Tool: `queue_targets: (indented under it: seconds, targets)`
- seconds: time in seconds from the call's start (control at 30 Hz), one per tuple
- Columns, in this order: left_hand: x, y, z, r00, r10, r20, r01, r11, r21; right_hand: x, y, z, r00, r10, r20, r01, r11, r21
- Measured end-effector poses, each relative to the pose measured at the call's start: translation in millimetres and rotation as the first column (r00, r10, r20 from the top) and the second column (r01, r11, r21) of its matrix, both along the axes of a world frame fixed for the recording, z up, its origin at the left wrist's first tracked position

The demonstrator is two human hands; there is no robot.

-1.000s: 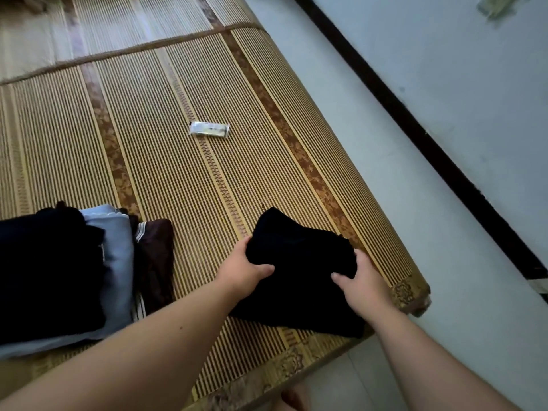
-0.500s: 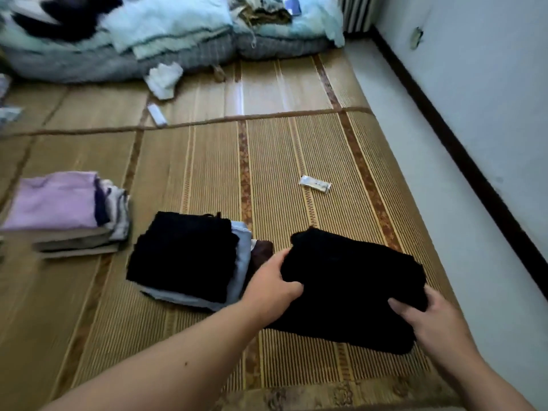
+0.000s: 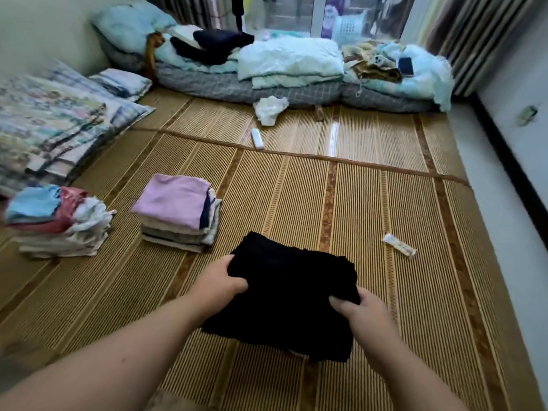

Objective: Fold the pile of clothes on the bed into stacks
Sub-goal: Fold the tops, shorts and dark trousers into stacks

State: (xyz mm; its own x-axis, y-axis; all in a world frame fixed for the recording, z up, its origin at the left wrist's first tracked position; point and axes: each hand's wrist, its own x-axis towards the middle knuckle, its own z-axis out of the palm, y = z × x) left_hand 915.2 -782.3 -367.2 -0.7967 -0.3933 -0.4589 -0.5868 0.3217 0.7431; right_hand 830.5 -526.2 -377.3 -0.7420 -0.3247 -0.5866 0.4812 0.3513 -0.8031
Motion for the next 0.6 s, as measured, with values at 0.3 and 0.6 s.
queue_targets:
  seconds: [0.3, 0.6]
  targets:
    - [-77, -79, -83, 0.966, -0.173, 0.192, 0.170, 0.985, 0.033, -16, -94, -65, 0.954, -0.272, -0.126, 0.298, 0.896, 0.329]
    - [-85, -75, -136, 0.798, -0.524, 0.300, 0.570, 0.817, -0.090, -3, -127, -123, 0.952, 0.236, -0.195, 0.005, 0.624, 0.781]
